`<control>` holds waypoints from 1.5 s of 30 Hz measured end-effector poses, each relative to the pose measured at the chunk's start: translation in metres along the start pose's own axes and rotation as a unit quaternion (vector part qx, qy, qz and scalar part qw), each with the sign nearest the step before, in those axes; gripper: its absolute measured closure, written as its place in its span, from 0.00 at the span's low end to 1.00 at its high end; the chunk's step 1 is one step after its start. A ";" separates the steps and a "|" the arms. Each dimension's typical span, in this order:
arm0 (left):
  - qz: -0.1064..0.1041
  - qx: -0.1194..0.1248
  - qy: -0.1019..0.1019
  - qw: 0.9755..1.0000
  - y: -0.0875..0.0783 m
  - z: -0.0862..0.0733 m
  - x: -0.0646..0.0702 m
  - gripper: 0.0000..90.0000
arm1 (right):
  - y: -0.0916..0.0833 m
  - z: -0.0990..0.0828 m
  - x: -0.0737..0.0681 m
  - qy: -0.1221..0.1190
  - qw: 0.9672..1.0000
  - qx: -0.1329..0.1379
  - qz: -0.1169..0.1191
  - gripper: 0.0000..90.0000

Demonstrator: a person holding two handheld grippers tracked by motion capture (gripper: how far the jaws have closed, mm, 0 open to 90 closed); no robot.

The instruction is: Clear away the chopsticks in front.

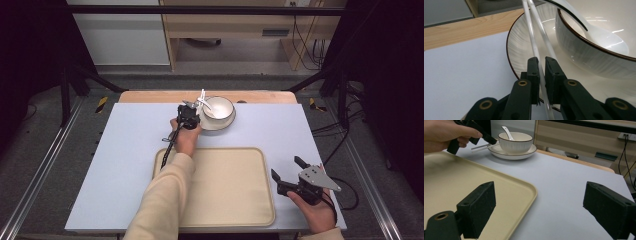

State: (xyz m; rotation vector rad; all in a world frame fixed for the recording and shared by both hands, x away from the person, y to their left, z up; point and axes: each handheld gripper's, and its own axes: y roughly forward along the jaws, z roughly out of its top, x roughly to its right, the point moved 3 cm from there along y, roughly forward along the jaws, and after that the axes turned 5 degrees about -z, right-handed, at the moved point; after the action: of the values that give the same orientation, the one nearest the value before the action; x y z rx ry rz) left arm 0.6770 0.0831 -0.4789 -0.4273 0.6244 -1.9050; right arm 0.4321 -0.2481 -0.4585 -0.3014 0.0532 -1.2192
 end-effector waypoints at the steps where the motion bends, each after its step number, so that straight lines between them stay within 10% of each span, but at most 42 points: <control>1: -0.004 0.000 -0.005 1.000 0.000 0.000 0.000 0.92 | 0.000 0.000 0.000 0.001 1.000 -0.001 0.000 0.12; 17: -0.007 -0.006 -0.024 1.000 -0.003 -0.001 -0.003 0.94 | 0.000 -0.001 0.000 0.000 1.000 -0.002 0.001 0.12; 25: 0.005 -0.002 -0.046 0.999 -0.043 0.003 -0.015 0.94 | 0.001 0.000 0.000 -0.002 1.000 -0.001 0.003 0.12; 45: -0.003 0.028 -0.117 0.993 -0.146 -0.067 -0.018 0.94 | -0.003 0.001 0.001 0.007 1.000 0.007 0.008 0.12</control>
State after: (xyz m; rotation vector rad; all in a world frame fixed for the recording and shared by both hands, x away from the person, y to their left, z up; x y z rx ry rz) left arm 0.5400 0.1626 -0.4455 -0.6068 0.4137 -1.8384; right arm 0.4302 -0.2494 -0.4568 -0.2790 0.0586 -1.2048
